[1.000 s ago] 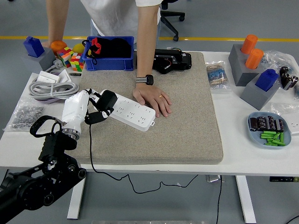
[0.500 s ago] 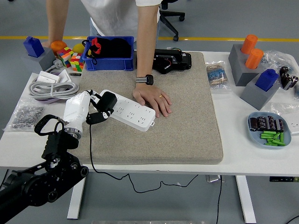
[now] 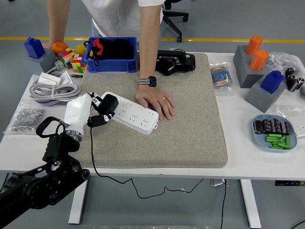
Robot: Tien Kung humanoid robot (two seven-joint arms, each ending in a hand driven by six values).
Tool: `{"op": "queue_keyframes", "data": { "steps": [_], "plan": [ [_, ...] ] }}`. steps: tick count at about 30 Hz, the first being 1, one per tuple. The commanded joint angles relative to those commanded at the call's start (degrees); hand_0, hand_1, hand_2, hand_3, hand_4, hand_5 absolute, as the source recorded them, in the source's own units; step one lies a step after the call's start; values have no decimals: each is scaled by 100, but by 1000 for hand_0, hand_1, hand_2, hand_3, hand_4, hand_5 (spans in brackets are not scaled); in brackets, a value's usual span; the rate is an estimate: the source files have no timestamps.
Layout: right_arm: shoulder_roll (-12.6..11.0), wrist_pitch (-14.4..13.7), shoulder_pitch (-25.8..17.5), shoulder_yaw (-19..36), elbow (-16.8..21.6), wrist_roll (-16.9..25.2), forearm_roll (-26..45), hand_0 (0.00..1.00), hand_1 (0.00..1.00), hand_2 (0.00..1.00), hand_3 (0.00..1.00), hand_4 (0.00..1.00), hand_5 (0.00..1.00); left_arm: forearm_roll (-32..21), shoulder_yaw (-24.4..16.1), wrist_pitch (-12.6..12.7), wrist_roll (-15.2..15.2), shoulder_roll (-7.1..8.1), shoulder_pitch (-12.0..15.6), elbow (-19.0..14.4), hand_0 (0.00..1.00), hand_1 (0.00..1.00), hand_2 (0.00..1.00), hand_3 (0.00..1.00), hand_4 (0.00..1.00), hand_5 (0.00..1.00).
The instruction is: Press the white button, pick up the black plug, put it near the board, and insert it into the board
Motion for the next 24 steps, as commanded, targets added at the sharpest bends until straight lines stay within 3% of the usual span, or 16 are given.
{"op": "queue_keyframes", "data": {
  "steps": [10,11,16,17,22,23,24],
  "plan": [
    [5,0,-1,18,0,0,-4,615,587,578,580,640,370,16,-25,0,30,28,7,-16,164,143,198,470,430,2],
    [5,1,0,21,0,-1,-3,615,587,578,579,640,370,23,-25,0,44,29,6,-14,192,167,220,504,533,2],
    [3,1,1,25,3,0,-2,615,587,578,579,640,370,34,-37,-15,68,20,12,0,192,167,220,504,533,2],
    [5,0,0,28,3,0,-2,615,586,578,579,640,370,30,-41,-34,64,19,12,1,200,209,257,549,784,2],
    [9,2,-6,30,2,0,-3,615,586,578,579,640,370,65,-58,-114,100,19,9,3,200,209,257,549,784,2],
    [9,2,-7,30,1,0,-2,615,586,578,579,640,370,66,-61,-126,102,19,8,6,235,294,340,552,802,2],
    [8,2,-8,28,1,0,-2,615,586,578,579,640,370,71,-64,-135,105,19,9,8,235,294,340,552,802,2]
  ]
}}
